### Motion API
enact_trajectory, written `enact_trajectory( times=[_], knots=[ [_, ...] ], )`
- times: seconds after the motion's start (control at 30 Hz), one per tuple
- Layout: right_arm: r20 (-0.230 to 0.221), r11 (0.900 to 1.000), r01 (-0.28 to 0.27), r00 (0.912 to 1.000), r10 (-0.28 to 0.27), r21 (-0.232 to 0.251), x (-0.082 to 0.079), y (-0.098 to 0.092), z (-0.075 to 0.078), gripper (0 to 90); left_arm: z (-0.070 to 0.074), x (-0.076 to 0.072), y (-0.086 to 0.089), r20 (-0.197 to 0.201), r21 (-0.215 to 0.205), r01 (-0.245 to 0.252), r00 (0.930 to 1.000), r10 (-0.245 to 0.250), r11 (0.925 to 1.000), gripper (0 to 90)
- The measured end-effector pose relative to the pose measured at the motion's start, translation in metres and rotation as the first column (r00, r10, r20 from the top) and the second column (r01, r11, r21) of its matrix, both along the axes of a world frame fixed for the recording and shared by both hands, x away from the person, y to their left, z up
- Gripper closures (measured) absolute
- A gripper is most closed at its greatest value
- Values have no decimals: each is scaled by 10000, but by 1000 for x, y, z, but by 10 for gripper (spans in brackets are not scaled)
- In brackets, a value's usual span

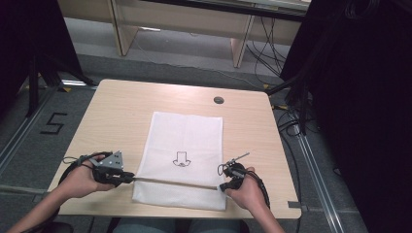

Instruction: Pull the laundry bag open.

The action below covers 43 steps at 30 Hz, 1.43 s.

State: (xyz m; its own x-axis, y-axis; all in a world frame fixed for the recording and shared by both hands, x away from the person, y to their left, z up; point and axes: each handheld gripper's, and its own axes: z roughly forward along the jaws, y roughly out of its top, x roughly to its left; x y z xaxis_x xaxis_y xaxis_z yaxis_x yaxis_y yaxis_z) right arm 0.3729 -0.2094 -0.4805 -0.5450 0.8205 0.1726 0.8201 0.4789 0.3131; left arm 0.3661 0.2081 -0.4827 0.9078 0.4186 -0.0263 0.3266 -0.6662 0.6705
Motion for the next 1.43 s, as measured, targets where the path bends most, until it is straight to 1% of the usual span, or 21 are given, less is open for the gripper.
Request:
enact_trajectory(
  times=[0.17,0.23,0.3,0.4,0.5,0.57,0.67,0.73,0.77,0.83,0.87,0.9,0.97,1.0,1.03,1.07,1.2,1.23,1.27,1.37,1.43],
  knots=[
    [77,10000,-71,9999,71,-38,0,0,0,900,-1,0,-1,-60,-40,-37,10000,36,10000,816],
    [371,10000,-8,9993,6,43,-1,0,-1,900,-1,0,0,-83,-98,-43,10000,42,9999,815],
    [88,9997,233,9997,-233,-5,-2,1,1,900,-2,0,0,-159,-121,-48,9999,47,9999,814],
    [110,9998,187,9998,-187,3,-2,1,0,900,-2,-1,-1,-140,-104,-60,9999,58,9999,812],
    [141,9999,159,9998,-160,49,-2,1,0,900,2,0,0,-169,-373,-193,9997,187,9991,776],
    [137,9998,217,9997,-217,10,-2,0,0,900,6,0,2,-97,-896,-348,9994,340,9954,728],
    [304,9999,-53,9995,51,94,-1,-1,-1,900,11,1,2,166,-1743,-803,9963,844,9814,641],
    [352,10000,4,9994,-7,85,-2,-1,-1,900,11,4,1,348,-2285,-1110,9919,1221,9672,580],
    [313,9995,294,9991,-297,96,-4,1,-1,900,11,5,0,358,-2473,-1361,9881,1494,9593,558],
    [461,9999,-50,9989,42,165,-2,-1,-1,900,11,7,-2,390,-2832,-1727,9808,1913,9434,520],
    [194,9998,162,9997,-165,145,-3,0,-1,900,11,7,-3,262,-2915,-2071,9742,2242,9339,506],
    [147,9997,201,9997,-203,120,-3,-1,0,900,10,8,-5,312,-2973,-2156,9715,2352,9301,495],
    [454,9999,45,9990,-49,91,-4,-1,-1,900,9,9,-8,440,-2949,-2292,9665,2528,9276,482],
    [348,9999,130,9993,-133,83,-5,0,0,900,8,10,-9,541,-2866,-2268,9662,2521,9308,473],
    [477,9999,-43,9989,37,125,-5,0,-1,894,7,10,-11,491,-2902,-2422,9624,2672,9258,466],
    [365,9999,1,9993,-5,108,-5,0,0,885,6,10,-12,447,-2853,-2490,9612,2723,9255,461],
    [784,9997,-90,9969,73,206,-8,0,4,816,2,11,-15,265,-2769,-2680,9578,2861,9228,441],
    [782,9996,75,9969,-95,264,-9,0,6,810,1,13,-14,459,-2786,-2616,9575,2848,9241,437],
    [847,9996,111,9963,-133,265,-10,0,7,803,1,12,-14,310,-2782,-2815,9530,3015,9183,433],
    [1199,9986,159,9926,-218,497,-11,-3,10,783,-1,14,-12,488,-2798,-2867,9489,3118,9163,421],
    [1316,9978,261,9907,-339,603,-12,-4,11,764,-1,15,-11,298,-2680,-2962,9486,3152,9168,418]
  ],
)
